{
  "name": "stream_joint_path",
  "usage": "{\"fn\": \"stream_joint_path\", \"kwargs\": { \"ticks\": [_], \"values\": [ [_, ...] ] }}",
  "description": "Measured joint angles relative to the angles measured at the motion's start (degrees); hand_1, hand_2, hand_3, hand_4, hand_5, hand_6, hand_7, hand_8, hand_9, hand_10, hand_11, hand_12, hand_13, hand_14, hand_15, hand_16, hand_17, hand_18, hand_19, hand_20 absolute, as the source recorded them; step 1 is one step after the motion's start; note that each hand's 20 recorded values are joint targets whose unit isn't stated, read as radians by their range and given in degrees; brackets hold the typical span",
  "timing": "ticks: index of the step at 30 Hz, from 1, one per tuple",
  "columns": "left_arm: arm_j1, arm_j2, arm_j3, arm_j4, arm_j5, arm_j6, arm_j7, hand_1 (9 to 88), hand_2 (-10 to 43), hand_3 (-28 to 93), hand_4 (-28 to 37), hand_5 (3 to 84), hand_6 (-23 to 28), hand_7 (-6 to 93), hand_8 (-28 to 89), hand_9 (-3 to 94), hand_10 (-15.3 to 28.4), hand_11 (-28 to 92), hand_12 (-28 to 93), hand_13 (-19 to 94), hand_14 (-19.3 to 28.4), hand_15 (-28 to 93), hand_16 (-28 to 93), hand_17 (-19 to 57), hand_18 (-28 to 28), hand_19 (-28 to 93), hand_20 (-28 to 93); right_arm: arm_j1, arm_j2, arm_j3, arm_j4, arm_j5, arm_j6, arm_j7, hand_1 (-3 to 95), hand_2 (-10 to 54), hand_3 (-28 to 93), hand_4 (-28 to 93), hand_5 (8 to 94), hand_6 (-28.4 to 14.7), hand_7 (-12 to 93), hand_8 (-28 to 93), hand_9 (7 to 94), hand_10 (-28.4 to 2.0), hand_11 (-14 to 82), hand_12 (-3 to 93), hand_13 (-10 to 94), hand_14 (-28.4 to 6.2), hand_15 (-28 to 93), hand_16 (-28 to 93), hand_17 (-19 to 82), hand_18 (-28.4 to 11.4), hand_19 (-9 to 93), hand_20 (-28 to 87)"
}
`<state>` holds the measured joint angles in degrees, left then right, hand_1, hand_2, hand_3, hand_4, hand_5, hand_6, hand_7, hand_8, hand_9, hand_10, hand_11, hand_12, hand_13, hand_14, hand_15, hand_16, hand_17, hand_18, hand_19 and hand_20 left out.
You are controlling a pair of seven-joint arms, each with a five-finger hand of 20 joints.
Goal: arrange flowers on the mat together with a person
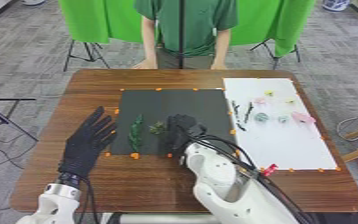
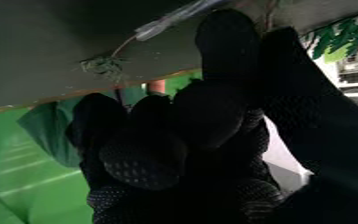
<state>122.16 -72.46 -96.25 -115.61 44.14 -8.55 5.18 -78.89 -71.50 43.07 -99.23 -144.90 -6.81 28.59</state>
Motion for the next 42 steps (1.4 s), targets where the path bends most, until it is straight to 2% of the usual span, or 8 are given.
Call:
{"fn": "stream_joint_path", "kwargs": {
  "ticks": [9, 19, 30, 37, 40, 42],
  "values": [
    [-0.2, 0.0, 0.03, 0.08, 0.0, -0.12, -0.36, 27.5, 2.3, 71, -24.2, 28.3, 1.3, 14.2, -9, 25.1, 10.9, 12, 15, 20, 14.1, 18, 4, -12.1, 21.7, 43, 9, -0.5, -1.0, 0.7, -0.4, 0.9, -1.3, 1.4, 26.1, -9.5, 76, -26, 86.7, 1.7, 46, -12, 93.6, -6.2, 52.3, 33.8, 90, -4.7, 72, 29, 57, -19.7, 93, 66],
    [-0.2, 0.0, 0.04, 0.12, 0.0, -0.15, -0.43, 27.5, 2.3, 72, -24.2, 28.4, 1.4, 14.2, -9, 25.1, 10.9, 12, 15, 20, 14.1, 18, 4, -12.1, 21.7, 43, 9, -1.6, -1.2, 2.1, -2.2, 5.1, -3.0, 2.8, 22.8, -4.0, 75, -24, 87.6, 0.9, 41, -11, 93.7, -6.4, 50.5, 32.1, 91, -4.2, 69, 30, 58, -19.4, 93, 65],
    [-0.2, 0.09, 0.05, 0.16, 0.0, -0.17, -0.57, 27.5, 2.4, 71, -24.3, 28.3, 1.4, 14.2, -9, 25.1, 11.0, 12, 15, 20, 14.1, 18, 4, -12.1, 21.7, 43, 9, -2.5, -1.7, 3.4, -2.4, 6.6, -0.7, 2.0, 20.3, -0.1, 72, -23, 85.1, -0.7, 26, -12, 93.7, -8.0, 43.2, 29.5, 90, -4.3, 64, 30, 56, -19.4, 93, 62],
    [-0.2, 0.06, -0.04, 0.15, 0.0, -0.15, -0.47, 27.5, 2.4, 72, -24.2, 28.3, 1.3, 14.3, -9, 25.1, 11.0, 12, 15, 20, 14.1, 18, 4, -12.1, 21.7, 43, 9, -3.6, -1.6, 6.0, -6.4, 9.0, -1.2, 2.2, 17.9, 3.0, 71, -22, 81.9, -1.8, 19, -11, 93.7, -8.9, 39.6, 29.9, 89, -4.9, 64, 30, 55, -19.4, 93, 61],
    [-0.1, 0.05, -0.11, 0.11, 0.0, -0.14, -0.41, 27.5, 2.4, 71, -24.3, 28.3, 1.4, 14.3, -9, 25.1, 11.0, 12, 15, 20, 14.1, 18, 4, -12.1, 21.7, 43, 9, -4.2, -1.4, 7.3, -9.1, 9.8, -1.9, 2.5, 18.4, 4.0, 70, -22, 79.1, -2.1, 19, -10, 91.6, -10.2, 37.1, 31.2, 86, -6.6, 65, 31, 51, -19.9, 93, 60],
    [0.1, 0.05, -0.16, 0.04, 0.0, -0.12, -0.29, 27.5, 2.4, 71, -24.2, 28.4, 1.4, 14.2, -9, 25.1, 11.0, 12, 15, 20, 14.1, 18, 4, -12.1, 21.7, 43, 9, -4.7, -1.1, 8.2, -10.9, 10.4, -2.2, 2.5, 19.6, 5.0, 71, -21, 74.4, -2.6, 20, -11, 86.1, -12.3, 37.5, 30.6, 79, -9.3, 66, 28, 43, -20.2, 93, 52]
  ]
}}
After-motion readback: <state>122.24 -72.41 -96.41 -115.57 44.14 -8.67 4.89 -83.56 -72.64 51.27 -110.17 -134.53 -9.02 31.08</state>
